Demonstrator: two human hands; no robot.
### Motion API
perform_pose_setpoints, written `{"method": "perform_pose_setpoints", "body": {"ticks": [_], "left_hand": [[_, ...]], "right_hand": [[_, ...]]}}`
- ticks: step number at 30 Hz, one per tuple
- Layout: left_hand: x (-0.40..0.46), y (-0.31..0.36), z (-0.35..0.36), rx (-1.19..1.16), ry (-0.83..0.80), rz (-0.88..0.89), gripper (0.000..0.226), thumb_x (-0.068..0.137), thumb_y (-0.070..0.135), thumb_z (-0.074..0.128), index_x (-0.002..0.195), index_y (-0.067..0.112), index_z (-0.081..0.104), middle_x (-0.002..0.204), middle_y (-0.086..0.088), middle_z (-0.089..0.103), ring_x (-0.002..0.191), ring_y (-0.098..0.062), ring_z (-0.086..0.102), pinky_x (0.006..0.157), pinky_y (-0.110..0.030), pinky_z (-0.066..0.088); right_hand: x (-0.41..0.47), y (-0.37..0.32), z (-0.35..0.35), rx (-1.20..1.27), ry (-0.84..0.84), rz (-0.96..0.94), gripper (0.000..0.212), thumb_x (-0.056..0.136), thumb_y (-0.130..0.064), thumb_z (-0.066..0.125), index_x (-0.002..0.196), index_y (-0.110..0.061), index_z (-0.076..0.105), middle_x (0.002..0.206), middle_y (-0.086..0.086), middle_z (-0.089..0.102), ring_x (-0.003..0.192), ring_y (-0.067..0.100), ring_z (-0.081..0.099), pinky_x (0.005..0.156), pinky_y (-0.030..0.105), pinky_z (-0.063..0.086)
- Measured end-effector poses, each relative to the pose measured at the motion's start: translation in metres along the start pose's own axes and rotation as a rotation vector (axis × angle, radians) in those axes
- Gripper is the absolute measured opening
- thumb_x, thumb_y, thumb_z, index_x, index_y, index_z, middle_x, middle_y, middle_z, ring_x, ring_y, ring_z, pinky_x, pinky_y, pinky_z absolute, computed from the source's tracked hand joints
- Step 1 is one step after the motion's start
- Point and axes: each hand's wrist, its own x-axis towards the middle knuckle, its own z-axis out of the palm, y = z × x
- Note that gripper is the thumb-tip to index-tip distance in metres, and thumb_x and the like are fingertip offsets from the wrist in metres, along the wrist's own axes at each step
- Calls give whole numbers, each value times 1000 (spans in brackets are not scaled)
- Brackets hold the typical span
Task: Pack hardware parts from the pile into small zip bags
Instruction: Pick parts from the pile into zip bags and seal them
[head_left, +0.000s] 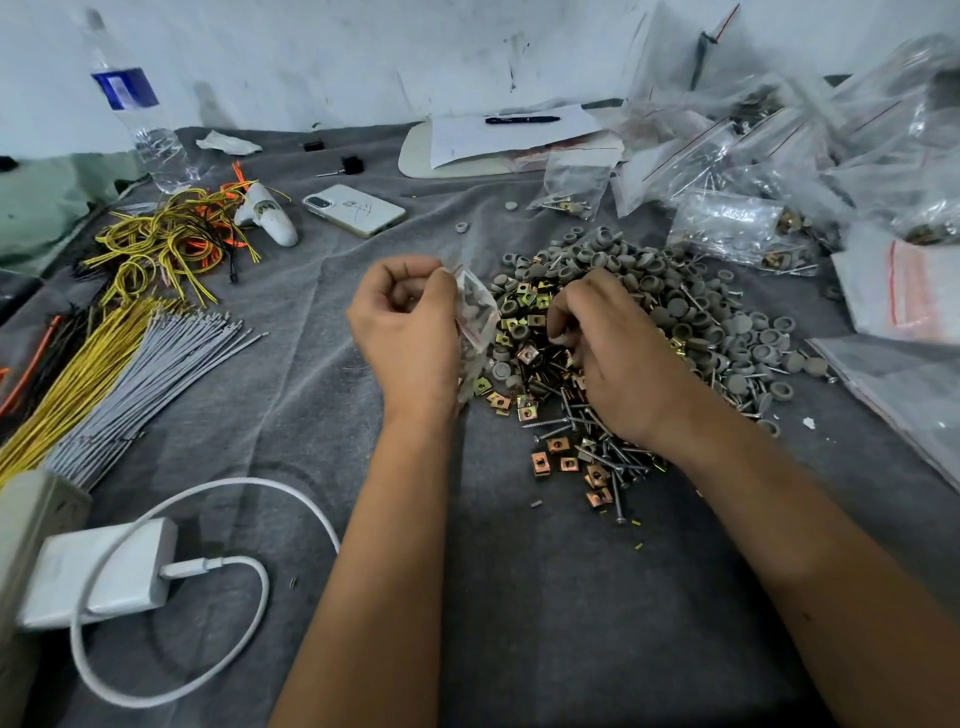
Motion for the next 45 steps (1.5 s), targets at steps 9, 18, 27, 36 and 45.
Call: {"method": "perform_pose_setpoints", "body": {"ticks": [9,18,27,36,45], "left_hand": [[2,0,-1,-22,-5,-21,20,89,-7,63,83,11,65,62,-2,54,51,-12,48,47,-24,41],[-12,-3,8,143,-351,27,16,89,-5,72,84,10,69,65,-3,65,53,-10,54,49,-24,45],[-18,-4,10,216,-418,96,20,88,-4,71,83,14,66,66,-5,66,54,-13,60,55,-29,51],[-18,0,9,138,-374,101,15,89,-4,71,85,10,67,68,-14,65,54,-21,56,52,-34,48],[-16,-1,9,39,-343,60,12,91,-7,69,87,4,67,65,-8,65,52,-16,57,51,-29,47]], "right_hand": [[0,-1,-3,368,193,2,25,91,10,68,101,-11,59,100,7,67,87,5,75,75,23,62],[0,-2,-14,305,488,4,17,80,-10,86,90,-17,75,87,-9,75,82,9,73,75,28,61],[-1,-4,-11,318,311,-33,19,79,-4,85,92,-14,76,86,-8,76,82,4,74,74,16,56],[0,-1,-12,264,233,-85,22,82,-4,83,99,-17,78,94,-14,76,91,-2,72,84,16,57],[0,2,-15,356,317,-61,16,84,-7,83,97,-13,76,92,-5,76,76,5,74,68,18,57]]}}
